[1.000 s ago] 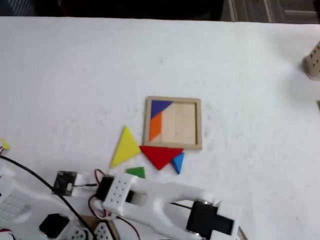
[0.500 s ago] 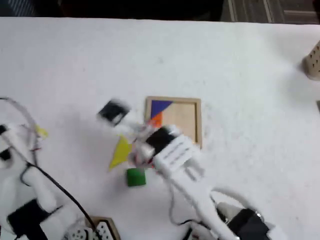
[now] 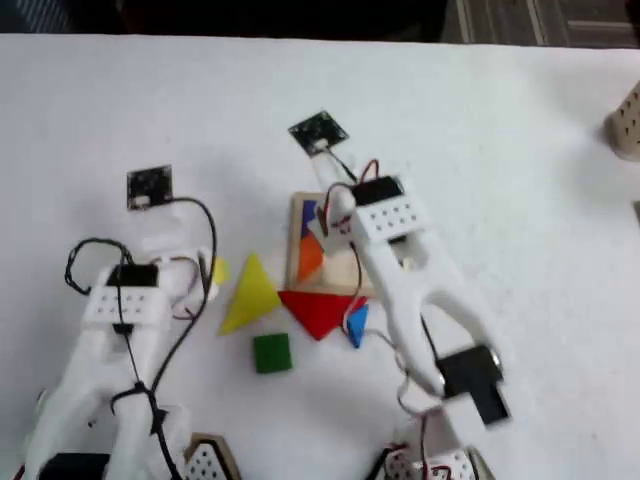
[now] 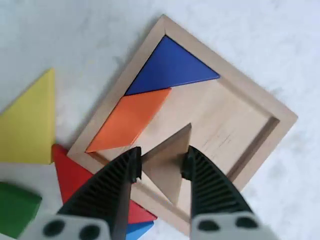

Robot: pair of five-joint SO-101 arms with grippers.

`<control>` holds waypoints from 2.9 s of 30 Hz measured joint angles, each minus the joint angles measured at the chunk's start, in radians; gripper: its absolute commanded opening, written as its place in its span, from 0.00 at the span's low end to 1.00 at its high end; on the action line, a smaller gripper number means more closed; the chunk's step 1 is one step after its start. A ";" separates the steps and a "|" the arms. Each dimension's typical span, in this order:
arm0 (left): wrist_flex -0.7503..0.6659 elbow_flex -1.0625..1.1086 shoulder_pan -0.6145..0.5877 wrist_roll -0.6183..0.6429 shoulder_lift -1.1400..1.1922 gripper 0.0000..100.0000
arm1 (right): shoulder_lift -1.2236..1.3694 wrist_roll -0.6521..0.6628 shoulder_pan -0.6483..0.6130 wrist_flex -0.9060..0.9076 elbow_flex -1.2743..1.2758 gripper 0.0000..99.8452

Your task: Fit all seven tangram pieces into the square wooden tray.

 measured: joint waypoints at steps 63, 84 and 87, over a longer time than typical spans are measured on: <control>-0.146 0.080 0.006 -0.158 -0.012 0.27 | 0.296 -0.086 0.216 0.222 -0.232 0.02; -0.149 0.080 0.002 -0.158 -0.012 0.27 | 0.522 -0.130 0.158 0.172 -0.483 0.02; -0.149 0.080 0.002 -0.158 -0.012 0.27 | 0.528 -0.132 0.144 0.233 -0.531 0.02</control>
